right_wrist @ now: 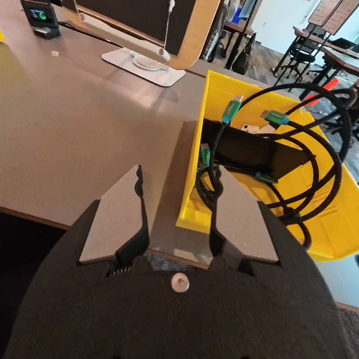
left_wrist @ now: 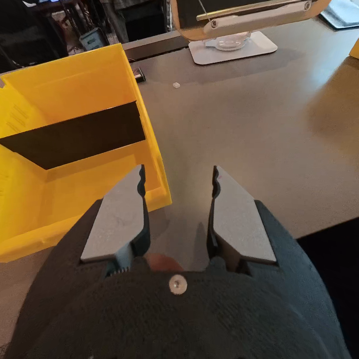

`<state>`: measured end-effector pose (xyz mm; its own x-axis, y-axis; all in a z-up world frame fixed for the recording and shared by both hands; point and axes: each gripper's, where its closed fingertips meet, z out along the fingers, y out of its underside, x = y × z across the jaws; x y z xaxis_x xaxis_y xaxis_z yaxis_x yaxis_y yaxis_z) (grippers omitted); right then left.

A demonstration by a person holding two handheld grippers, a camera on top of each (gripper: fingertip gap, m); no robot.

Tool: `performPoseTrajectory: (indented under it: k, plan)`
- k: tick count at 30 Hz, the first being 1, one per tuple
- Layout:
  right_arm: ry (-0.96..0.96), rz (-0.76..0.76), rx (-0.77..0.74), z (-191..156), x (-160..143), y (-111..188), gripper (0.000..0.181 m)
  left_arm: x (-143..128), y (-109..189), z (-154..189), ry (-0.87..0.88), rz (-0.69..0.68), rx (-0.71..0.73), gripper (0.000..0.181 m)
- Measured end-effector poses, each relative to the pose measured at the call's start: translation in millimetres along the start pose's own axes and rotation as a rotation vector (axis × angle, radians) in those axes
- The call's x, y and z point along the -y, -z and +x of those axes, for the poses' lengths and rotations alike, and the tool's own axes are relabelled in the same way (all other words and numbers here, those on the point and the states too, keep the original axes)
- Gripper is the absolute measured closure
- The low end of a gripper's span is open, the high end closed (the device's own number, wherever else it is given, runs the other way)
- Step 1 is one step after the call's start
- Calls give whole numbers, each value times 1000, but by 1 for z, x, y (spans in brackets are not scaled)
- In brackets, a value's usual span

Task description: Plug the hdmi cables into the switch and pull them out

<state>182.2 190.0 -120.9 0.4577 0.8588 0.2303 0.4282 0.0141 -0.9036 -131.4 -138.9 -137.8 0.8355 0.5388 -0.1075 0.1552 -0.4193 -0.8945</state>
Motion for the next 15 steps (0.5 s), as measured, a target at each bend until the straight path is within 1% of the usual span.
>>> performPoseTrajectory:
  k: [1, 4, 6, 7, 8, 9, 10, 12, 13, 15]
  plan:
    - [-2, -2, -15, 4, 1, -6, 114, 0, -5, 1, 11, -2, -4, 112]
    - [-9, -52, -28, 13, -6, -26, 119, -5, -24, -6, -4, -28, 32, 117]
    - [-9, -119, -11, 15, -17, -38, 133, -15, -37, -12, -46, -72, 73, 127]
    - [-13, -139, -20, 18, -19, -43, 145, -14, -39, -19, -81, -51, 118, 140]
    - [-10, -139, -10, 17, -19, -44, 157, -11, -39, -25, -113, -29, 152, 162]
    - [-8, -131, 15, 13, -18, -46, 169, -8, -38, -28, -139, -5, 158, 169]
    - [-2, -129, 5, 14, -18, -46, 170, -4, -36, -33, -160, 9, 171, 173]
    - [17, -136, -36, 15, -18, -46, 175, -2, -32, -52, -219, -13, 248, 176]
    - [16, -137, -50, 16, -19, -45, 177, 1, -29, -59, -234, 0, 249, 176]
    - [3, -143, -42, 9, -18, -42, 179, 10, -21, -69, -201, 26, 229, 177]
